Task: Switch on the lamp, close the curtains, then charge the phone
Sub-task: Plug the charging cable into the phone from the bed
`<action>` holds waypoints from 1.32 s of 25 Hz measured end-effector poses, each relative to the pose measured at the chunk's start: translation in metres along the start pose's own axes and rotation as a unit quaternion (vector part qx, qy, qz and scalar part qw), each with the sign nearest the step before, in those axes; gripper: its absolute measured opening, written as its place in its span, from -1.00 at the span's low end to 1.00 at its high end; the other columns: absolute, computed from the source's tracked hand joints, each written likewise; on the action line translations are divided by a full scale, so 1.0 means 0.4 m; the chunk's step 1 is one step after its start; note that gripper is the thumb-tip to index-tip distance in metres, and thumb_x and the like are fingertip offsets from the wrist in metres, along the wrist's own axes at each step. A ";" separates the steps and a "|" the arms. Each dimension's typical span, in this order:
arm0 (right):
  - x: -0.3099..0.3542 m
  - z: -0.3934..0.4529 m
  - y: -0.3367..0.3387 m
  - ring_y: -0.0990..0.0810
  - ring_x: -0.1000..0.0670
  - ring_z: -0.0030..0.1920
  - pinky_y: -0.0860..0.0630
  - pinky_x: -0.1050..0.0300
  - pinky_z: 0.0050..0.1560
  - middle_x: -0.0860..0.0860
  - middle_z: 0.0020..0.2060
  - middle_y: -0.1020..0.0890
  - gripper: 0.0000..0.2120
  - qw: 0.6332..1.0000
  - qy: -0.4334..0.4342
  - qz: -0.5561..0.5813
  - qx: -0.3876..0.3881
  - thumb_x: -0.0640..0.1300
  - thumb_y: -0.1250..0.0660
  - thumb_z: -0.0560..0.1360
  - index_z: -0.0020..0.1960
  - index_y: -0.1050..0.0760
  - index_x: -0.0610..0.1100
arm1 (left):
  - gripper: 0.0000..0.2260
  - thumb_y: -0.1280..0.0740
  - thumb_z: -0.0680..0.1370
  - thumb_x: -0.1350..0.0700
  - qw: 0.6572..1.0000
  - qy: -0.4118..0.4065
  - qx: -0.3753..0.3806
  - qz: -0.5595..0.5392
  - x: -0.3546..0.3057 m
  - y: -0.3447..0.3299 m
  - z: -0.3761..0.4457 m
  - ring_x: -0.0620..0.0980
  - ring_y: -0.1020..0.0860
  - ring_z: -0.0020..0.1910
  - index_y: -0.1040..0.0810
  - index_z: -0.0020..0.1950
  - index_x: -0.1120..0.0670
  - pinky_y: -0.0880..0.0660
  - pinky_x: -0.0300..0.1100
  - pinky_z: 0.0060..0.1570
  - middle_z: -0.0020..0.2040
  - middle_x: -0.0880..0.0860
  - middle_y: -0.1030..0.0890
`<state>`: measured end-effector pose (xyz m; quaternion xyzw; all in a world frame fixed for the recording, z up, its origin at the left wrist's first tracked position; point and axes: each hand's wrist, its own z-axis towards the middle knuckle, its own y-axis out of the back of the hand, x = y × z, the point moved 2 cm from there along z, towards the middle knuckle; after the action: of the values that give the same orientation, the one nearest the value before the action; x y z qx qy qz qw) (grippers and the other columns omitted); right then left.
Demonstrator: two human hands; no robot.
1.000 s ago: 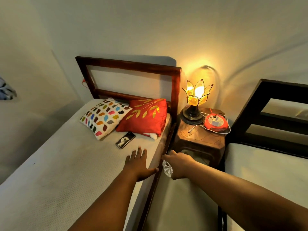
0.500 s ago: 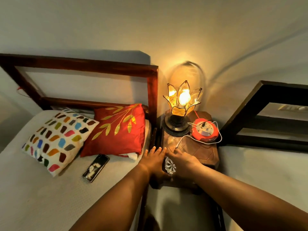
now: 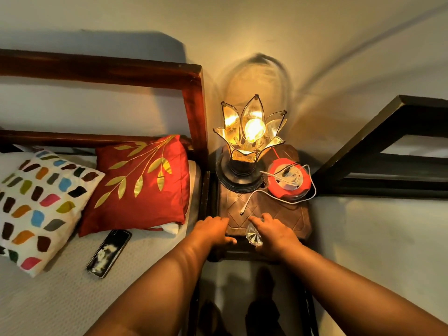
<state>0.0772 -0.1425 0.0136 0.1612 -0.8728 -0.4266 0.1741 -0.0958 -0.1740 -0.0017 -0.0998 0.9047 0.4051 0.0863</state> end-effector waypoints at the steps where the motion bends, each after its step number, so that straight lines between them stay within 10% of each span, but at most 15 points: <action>1: -0.013 0.015 0.003 -0.45 -0.18 0.26 -0.51 -0.07 0.11 -0.10 0.32 -0.34 -0.18 1.000 -0.001 0.001 0.002 0.04 -0.47 0.36 0.47 -0.08 0.11 | -0.44 -0.29 0.52 -0.19 1.000 0.012 -0.006 -0.008 -0.005 0.007 0.028 0.18 -0.38 0.34 -0.29 0.41 0.06 -0.37 0.10 0.26 0.37 0.14 -0.43; 19: -0.124 0.137 0.015 -0.43 -0.24 0.20 -0.50 -0.14 0.06 -0.13 0.24 -0.31 -0.21 0.996 0.061 0.049 0.045 -0.07 -0.40 0.41 0.48 -0.01 0.08 | -0.73 -0.26 0.49 -0.10 0.985 0.120 -0.042 -0.119 -0.105 0.021 0.335 0.18 -0.56 0.14 -0.52 0.06 0.03 -0.46 -0.05 0.00 0.15 0.14 -0.60; 29: -0.127 0.191 0.036 -0.41 -0.21 0.23 -0.47 -0.11 0.12 -0.12 0.33 -0.31 -0.20 0.995 0.056 0.079 0.005 -0.02 -0.41 0.41 0.48 -0.01 -0.11 | -0.88 -0.32 0.48 -0.10 0.937 0.098 -0.162 -0.292 -0.100 0.083 0.308 -0.03 -0.53 -0.17 -0.53 -0.21 -0.10 -0.36 -0.20 -0.20 -0.23 -0.08 -0.58; 33: -0.105 0.210 0.032 -0.42 -0.22 0.22 -0.47 -0.10 0.08 -0.11 0.30 -0.34 -0.26 0.994 0.048 0.102 -0.005 0.01 -0.43 0.38 0.40 -0.09 -0.07 | -0.88 -0.42 0.44 -0.02 0.867 0.112 -0.201 -0.442 -0.092 0.103 0.300 -0.10 -0.52 -0.26 -0.60 -0.29 -0.04 -0.36 -0.24 -0.31 -0.38 -0.14 -0.57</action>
<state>0.0757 -0.0592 -0.0314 0.0912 -0.8731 -0.4026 0.2594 -0.0617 -0.0531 -0.0422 -0.5489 0.6688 0.4836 0.1326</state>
